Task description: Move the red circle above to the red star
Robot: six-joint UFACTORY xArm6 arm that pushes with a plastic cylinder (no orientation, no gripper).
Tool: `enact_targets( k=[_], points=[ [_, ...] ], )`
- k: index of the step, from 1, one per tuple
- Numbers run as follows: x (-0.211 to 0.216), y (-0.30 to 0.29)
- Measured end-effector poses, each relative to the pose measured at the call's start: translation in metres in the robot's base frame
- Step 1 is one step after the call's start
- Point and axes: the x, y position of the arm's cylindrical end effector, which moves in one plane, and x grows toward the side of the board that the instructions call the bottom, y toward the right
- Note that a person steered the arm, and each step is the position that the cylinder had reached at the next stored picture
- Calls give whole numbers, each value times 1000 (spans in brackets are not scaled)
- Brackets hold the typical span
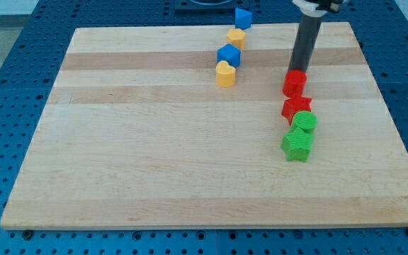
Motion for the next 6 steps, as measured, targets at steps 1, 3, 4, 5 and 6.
enact_targets(
  k=[1,3,4,5,6],
  points=[
    [0,19],
    [-6,26],
    [-6,26],
    [-5,25],
    [-5,26]
  ],
)
